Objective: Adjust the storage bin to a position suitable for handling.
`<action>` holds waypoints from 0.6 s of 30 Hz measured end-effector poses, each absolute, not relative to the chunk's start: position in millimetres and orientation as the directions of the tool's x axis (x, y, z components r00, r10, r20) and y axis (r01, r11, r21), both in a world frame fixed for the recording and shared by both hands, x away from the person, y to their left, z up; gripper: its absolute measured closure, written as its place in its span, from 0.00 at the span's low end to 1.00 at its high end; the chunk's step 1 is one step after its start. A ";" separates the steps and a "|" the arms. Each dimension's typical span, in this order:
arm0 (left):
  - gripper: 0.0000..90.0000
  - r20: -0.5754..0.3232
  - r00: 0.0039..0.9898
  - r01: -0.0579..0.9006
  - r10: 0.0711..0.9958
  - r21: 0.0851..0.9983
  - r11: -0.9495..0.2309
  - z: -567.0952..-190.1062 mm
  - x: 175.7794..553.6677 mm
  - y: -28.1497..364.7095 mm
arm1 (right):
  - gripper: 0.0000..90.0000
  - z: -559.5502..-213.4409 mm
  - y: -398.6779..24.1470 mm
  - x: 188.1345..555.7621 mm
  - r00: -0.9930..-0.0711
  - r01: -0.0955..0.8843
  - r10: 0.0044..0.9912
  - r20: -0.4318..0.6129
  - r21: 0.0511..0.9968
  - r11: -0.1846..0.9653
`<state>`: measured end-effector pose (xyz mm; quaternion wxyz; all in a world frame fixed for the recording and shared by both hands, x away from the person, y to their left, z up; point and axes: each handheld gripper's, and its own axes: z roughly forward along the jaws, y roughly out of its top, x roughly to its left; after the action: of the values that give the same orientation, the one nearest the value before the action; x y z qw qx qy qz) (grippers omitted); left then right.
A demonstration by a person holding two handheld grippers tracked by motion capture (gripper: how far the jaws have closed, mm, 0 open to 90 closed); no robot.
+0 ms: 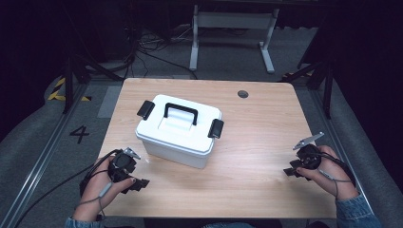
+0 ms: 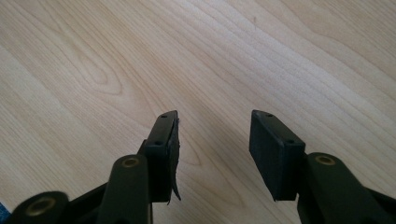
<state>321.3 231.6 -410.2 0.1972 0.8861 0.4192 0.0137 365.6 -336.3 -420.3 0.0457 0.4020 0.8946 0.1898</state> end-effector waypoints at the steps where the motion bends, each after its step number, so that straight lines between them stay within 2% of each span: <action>1: 0.27 -0.138 0.649 0.737 0.749 0.360 -0.572 -410.3 321.6 231.4 | 0.59 -420.3 -336.3 365.6 -0.673 0.702 0.737 0.071 0.376 0.605; 18: 0.27 -0.140 0.651 0.734 0.746 0.364 -0.573 -409.8 321.3 231.6 | 0.59 -409.8 -325.1 368.4 -0.697 0.669 0.710 0.102 0.448 0.593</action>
<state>321.3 231.6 -409.8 0.1986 0.8866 0.4175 0.0147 368.4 -325.1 -409.8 0.0438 0.3867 0.8914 0.2322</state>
